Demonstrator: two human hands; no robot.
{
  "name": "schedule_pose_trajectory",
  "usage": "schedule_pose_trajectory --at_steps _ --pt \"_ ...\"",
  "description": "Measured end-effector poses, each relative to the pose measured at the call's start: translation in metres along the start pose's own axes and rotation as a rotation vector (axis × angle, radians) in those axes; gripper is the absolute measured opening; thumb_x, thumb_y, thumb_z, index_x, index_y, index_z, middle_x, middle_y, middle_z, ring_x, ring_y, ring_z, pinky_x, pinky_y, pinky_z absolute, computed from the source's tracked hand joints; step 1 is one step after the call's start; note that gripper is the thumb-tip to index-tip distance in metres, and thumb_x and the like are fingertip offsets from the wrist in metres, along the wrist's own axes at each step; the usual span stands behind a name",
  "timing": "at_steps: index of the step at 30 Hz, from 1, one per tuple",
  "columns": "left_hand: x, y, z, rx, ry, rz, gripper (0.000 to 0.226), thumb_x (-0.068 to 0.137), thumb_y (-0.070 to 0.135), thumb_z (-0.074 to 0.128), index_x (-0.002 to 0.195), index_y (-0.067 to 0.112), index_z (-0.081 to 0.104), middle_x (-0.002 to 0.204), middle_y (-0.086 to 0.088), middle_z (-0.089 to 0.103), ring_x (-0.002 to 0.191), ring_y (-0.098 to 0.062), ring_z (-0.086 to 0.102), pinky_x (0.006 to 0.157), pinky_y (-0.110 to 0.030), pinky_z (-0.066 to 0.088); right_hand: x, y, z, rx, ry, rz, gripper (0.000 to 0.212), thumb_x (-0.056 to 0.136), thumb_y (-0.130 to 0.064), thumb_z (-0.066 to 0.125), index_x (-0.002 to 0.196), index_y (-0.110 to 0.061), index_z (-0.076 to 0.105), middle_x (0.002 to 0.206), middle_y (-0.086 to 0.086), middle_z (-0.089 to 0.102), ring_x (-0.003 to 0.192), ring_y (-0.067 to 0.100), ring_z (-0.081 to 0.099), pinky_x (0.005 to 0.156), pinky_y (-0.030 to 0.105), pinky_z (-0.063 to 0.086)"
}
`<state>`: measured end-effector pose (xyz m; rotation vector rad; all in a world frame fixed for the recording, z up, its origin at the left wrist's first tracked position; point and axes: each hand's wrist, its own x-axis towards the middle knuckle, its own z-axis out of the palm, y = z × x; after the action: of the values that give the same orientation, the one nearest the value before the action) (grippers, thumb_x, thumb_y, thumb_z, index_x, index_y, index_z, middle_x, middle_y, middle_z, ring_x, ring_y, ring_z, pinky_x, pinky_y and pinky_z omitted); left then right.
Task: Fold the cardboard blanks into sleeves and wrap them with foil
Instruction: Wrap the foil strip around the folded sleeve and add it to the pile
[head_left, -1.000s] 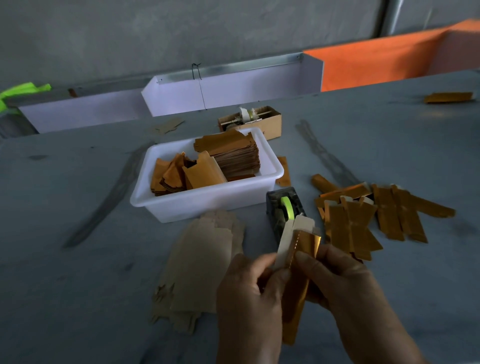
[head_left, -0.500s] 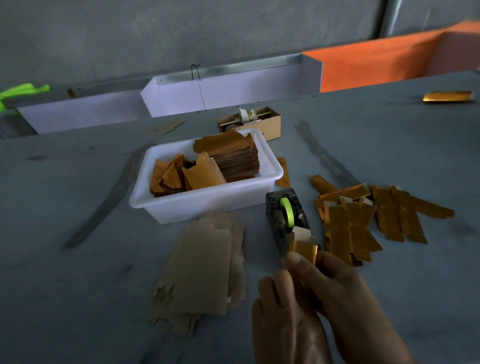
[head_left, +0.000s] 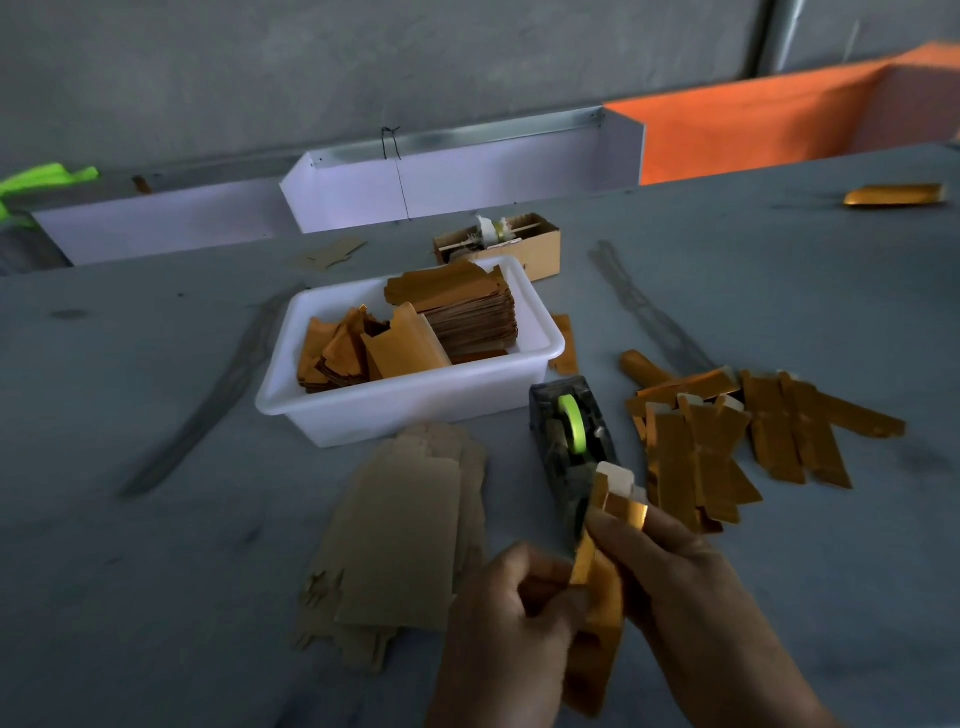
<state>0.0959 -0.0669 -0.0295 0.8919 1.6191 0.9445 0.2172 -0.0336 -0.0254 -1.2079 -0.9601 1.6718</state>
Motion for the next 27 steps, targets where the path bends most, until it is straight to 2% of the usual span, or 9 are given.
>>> schedule_pose_trajectory --at_steps 3,5,7,9,13,15,19,22,27 --pt "-0.003 0.004 0.000 -0.252 -0.211 -0.151 0.005 0.083 0.011 0.071 0.078 0.013 0.072 0.072 -0.007 0.072 0.067 -0.019 0.072 0.060 -0.027 0.057 0.002 -0.004 -0.004 -0.084 0.016 -0.122 0.015 0.092 -0.014 0.053 0.082 -0.013 0.065 0.064 -0.008 0.058 0.061 0.003 0.060 0.060 0.016 0.046" --pt "-0.003 0.007 0.000 -0.352 -0.265 -0.173 0.005 0.082 0.011 0.070 0.077 0.008 0.071 0.069 -0.010 0.070 0.059 -0.021 0.068 0.055 -0.028 0.055 0.004 -0.008 -0.003 -0.073 0.028 -0.006 0.022 0.088 -0.024 0.058 0.076 -0.007 0.065 0.062 0.008 0.053 0.058 0.020 0.053 0.057 0.030 0.043" --pt "0.000 0.008 0.000 -0.413 -0.199 -0.159 0.012 0.083 0.007 0.066 0.072 0.007 0.069 0.064 -0.012 0.066 0.051 -0.021 0.064 0.050 -0.027 0.053 0.007 -0.013 -0.002 -0.120 0.008 0.034 0.032 0.088 -0.032 0.056 0.079 -0.002 0.064 0.064 0.013 0.056 0.059 0.024 0.055 0.058 0.031 0.045" --pt "0.005 0.005 -0.003 -0.434 -0.054 -0.113 0.018 0.084 0.003 0.064 0.067 0.008 0.066 0.056 -0.008 0.063 0.044 -0.013 0.060 0.042 -0.021 0.048 0.010 -0.018 -0.008 -0.178 0.039 -0.049 0.035 0.086 -0.038 0.052 0.084 -0.007 0.067 0.069 0.006 0.067 0.067 0.020 0.065 0.063 0.028 0.050" --pt "0.013 0.003 -0.015 -0.365 0.109 -0.072 0.021 0.086 0.008 0.064 0.065 0.012 0.062 0.045 0.002 0.054 0.035 -0.004 0.045 0.034 -0.015 0.033 0.025 -0.025 -0.034 -0.376 0.244 -0.228 0.011 0.086 -0.021 0.060 0.079 -0.019 0.068 0.076 0.011 0.066 0.078 0.031 0.062 0.069 0.038 0.049" --pt "0.017 0.003 -0.017 -0.379 0.135 -0.093 0.018 0.087 0.010 0.064 0.070 0.012 0.061 0.045 0.005 0.052 0.035 -0.003 0.043 0.035 -0.015 0.030 0.034 -0.023 -0.039 -0.457 0.205 -0.168 0.011 0.087 -0.019 0.060 0.079 -0.018 0.068 0.079 0.015 0.064 0.075 0.031 0.059 0.070 0.040 0.049" --pt "0.022 0.006 -0.009 -0.410 0.130 -0.108 0.022 0.086 0.011 0.064 0.065 0.016 0.063 0.049 0.005 0.054 0.040 -0.003 0.043 0.040 -0.019 0.029 0.049 -0.014 -0.038 -0.531 0.092 -0.070 0.012 0.088 -0.025 0.060 0.085 -0.017 0.069 0.078 0.007 0.068 0.075 0.020 0.062 0.072 0.032 0.050" --pt "0.024 0.012 -0.001 -0.402 0.121 -0.079 0.021 0.088 0.010 0.062 0.067 0.013 0.062 0.053 0.001 0.054 0.040 -0.005 0.042 0.036 -0.017 0.028 0.054 -0.011 -0.033 -0.508 0.081 -0.054 0.012 0.086 -0.028 0.062 0.083 -0.019 0.069 0.075 0.001 0.070 0.071 0.011 0.066 0.065 0.023 0.050" --pt "0.027 0.021 0.011 -0.422 0.119 -0.054 0.014 0.090 0.007 0.059 0.076 0.006 0.060 0.056 -0.002 0.057 0.036 -0.003 0.045 0.032 -0.013 0.030 0.056 -0.010 -0.026 -0.492 0.093 -0.032 0.010 0.085 -0.027 0.064 0.083 -0.018 0.068 0.077 0.003 0.070 0.074 0.015 0.067 0.062 0.023 0.050"
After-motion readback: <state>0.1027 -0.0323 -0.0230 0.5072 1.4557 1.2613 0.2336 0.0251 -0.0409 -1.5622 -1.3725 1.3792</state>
